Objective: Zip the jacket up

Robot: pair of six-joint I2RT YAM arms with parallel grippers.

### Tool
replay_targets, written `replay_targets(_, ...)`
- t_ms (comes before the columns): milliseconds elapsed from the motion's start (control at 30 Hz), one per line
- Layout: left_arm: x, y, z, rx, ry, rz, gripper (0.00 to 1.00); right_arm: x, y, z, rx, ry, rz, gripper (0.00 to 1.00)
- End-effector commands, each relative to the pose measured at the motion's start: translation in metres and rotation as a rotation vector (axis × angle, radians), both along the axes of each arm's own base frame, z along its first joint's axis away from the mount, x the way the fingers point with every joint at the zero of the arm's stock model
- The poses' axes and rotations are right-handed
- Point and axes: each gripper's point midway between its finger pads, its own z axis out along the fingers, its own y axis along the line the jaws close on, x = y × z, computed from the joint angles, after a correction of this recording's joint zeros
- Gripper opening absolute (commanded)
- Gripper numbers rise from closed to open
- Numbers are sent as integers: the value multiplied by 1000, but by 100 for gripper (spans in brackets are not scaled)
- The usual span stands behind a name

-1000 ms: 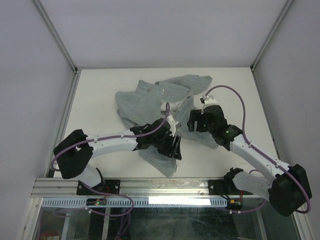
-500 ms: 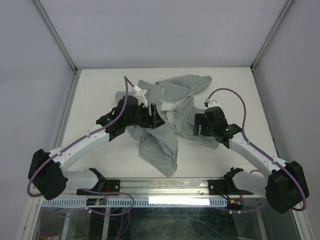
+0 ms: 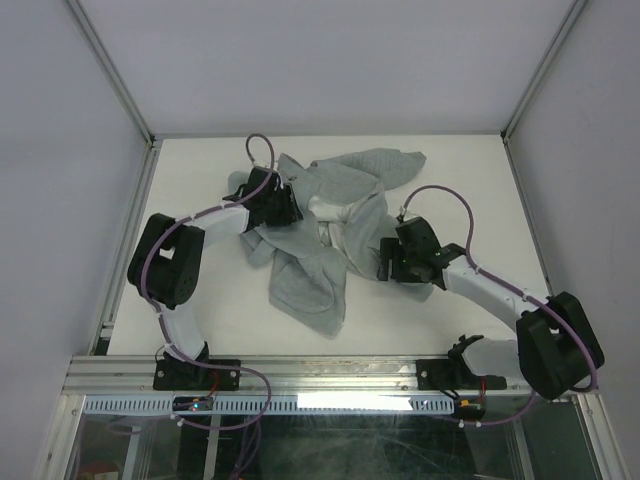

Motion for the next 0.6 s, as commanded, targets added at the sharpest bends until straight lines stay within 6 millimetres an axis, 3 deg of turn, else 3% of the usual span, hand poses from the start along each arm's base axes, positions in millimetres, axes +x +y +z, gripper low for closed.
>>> replay_targets(0,78,53,15,81,-167,206,45,-6,39,4,117,9,73,72)
replay_targets(133,109,78,24,89,-209,263,46,-9,61,14,146,-13,142,71)
replay_targets(233,107,68,50,48,-250,217,49,-8,65,28,110,-48,166,71)
replay_targets(400,60,42,91,-55,-304,163,58,-10,54,31,-33,-83,180,73)
replay_targets(567,-2,16,110,-161,-327,91,64,-18,48,20,-170,-69,196,78)
